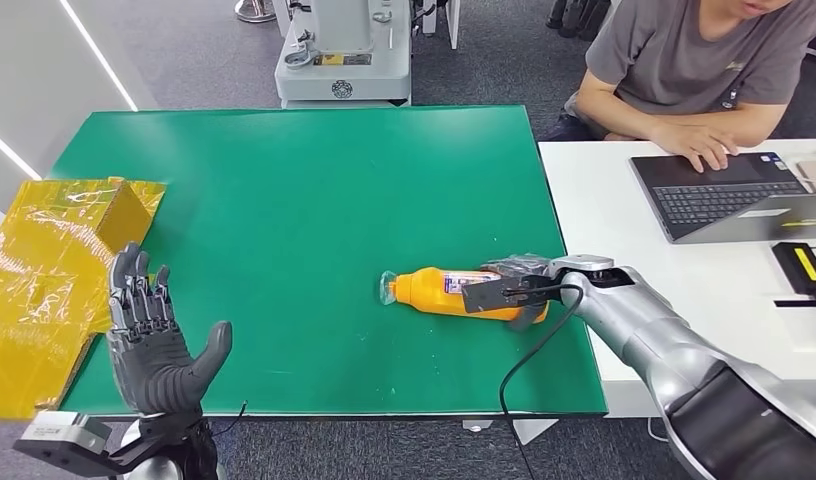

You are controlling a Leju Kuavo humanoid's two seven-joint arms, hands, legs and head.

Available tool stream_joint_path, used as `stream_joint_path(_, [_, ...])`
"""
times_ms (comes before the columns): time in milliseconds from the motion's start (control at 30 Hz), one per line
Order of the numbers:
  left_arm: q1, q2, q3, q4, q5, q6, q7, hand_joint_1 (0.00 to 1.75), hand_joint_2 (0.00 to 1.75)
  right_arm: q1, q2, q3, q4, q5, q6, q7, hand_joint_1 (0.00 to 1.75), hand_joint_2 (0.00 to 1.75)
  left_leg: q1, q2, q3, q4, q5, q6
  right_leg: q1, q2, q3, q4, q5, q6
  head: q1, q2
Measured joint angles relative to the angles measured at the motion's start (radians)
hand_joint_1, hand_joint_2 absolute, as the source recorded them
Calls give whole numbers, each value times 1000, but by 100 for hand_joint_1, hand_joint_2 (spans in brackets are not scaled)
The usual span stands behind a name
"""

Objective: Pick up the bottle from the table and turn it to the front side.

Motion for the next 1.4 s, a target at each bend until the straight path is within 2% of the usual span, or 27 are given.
stream_joint_path(433, [1, 1, 14, 0, 4, 2, -10, 0, 175, -11, -11, 28, 0, 12, -16, 19, 0, 175, 0, 0, 0, 0, 0, 0, 0, 1, 0, 0, 0, 0, 0, 0])
stream_joint_path(467, [1, 1, 14, 0, 5, 2, -11, 0, 175, -11, -11, 29, 0, 12, -16, 19, 4, 175, 0, 0, 0, 0, 0, 0, 0, 1, 0, 0, 0, 0, 0, 0])
stream_joint_path(600, [2, 1, 15, 0, 7, 3, -18, 0, 175, -13, -12, 35, 0, 15, -28, 13, 170, 175, 0, 0, 0, 0, 0, 0, 0, 1, 0, 0, 0, 0, 0, 0])
stream_joint_path(767, [2, 6, 15, 0, 15, 16, -36, 0, 175, -18, -9, 40, 0, 12, -68, -33, 175, 175, 0, 0, 0, 0, 0, 0, 0, 1, 0, 0, 0, 0, 0, 0])
stream_joint_path(933, [0, 7, 16, 0, 19, 26, -39, 0, 175, -31, 20, 43, 2, 2, -96, -58, 175, 175, 0, 1, 0, 0, 0, 0, 0, 1, 0, 1, 0, 0, 0, 0])
stream_joint_path(1133, [13, 7, 17, 0, 23, 28, -41, 0, 175, -35, 48, 42, -2, -15, -175, -84, 175, 175, 0, 0, 0, -1, 0, 0, 0, 0, 0, 1, 0, 0, 0, 0])
stream_joint_path(1267, [26, 7, 17, 0, 24, 28, -46, 0, 175, -16, 55, 26, -34, -34, -303, -75, 175, 175, 0, 0, 0, -1, 0, 0, 0, 0, 0, 0, 0, 0, 0, 0])
stream_joint_path(1400, [39, 6, 17, 0, 22, 27, -50, 0, 175, 63, 54, -42, -132, -66, -450, -35, 175, 175, 0, 0, 0, -1, 0, 0, 0, 0, 0, 0, 0, 0, 0, 0])
